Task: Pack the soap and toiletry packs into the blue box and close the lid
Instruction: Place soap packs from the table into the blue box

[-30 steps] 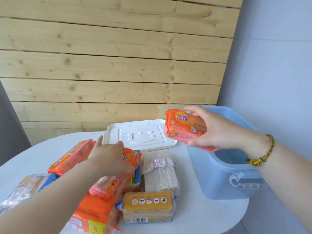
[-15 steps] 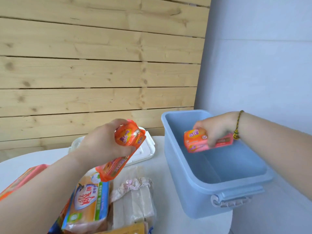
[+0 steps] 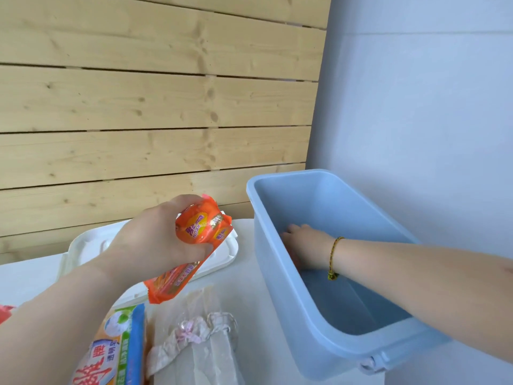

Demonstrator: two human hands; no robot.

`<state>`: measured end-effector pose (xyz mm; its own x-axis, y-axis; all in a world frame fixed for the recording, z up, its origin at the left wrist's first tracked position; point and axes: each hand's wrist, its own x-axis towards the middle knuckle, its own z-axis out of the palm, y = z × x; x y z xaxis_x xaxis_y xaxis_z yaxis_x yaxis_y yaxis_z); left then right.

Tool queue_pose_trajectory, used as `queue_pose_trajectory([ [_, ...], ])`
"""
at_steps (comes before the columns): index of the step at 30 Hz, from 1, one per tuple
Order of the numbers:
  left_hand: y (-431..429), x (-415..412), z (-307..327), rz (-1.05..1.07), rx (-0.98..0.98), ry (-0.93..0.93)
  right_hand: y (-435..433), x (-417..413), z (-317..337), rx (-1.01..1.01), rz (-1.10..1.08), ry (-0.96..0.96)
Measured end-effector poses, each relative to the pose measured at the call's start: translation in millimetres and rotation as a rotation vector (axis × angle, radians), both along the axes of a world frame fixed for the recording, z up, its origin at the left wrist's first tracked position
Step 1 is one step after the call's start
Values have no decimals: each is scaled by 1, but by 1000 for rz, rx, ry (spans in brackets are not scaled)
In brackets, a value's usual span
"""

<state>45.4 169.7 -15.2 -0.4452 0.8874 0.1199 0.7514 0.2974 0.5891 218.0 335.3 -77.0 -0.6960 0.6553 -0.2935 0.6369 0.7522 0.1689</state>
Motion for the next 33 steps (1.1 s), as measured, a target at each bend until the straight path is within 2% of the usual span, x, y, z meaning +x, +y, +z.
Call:
queue_pose_trajectory([
  [3,4,-1,-2,-20,38,-30,4,-1,-5,85,-39,148],
  [8,6,-1,-5,-40,66,-58,8,-10,-6,94,-18,77],
  [11,7,1,0,-44,47,-62,6,-9,19,30,-58,50],
  [14,11,5,16,-74,74,-34,8,5,65,-41,-140,177],
  [17,21,18,43,-140,179,-45,16,42,98,82,-257,329],
  [19,32,30,61,-192,258,-76,22,66,99,131,-367,317],
  [21,47,44,76,-251,316,-152,19,79,90,-79,-491,315],
  [23,64,64,86,-331,312,-204,19,87,83,-221,-537,410],
  [25,79,84,88,-426,214,-170,20,89,81,-243,-536,504],
  [28,106,114,76,-509,-37,-18,20,89,80,-257,-513,563],
  [33,147,143,30,-587,-503,444,24,90,78,-287,-503,592],
])
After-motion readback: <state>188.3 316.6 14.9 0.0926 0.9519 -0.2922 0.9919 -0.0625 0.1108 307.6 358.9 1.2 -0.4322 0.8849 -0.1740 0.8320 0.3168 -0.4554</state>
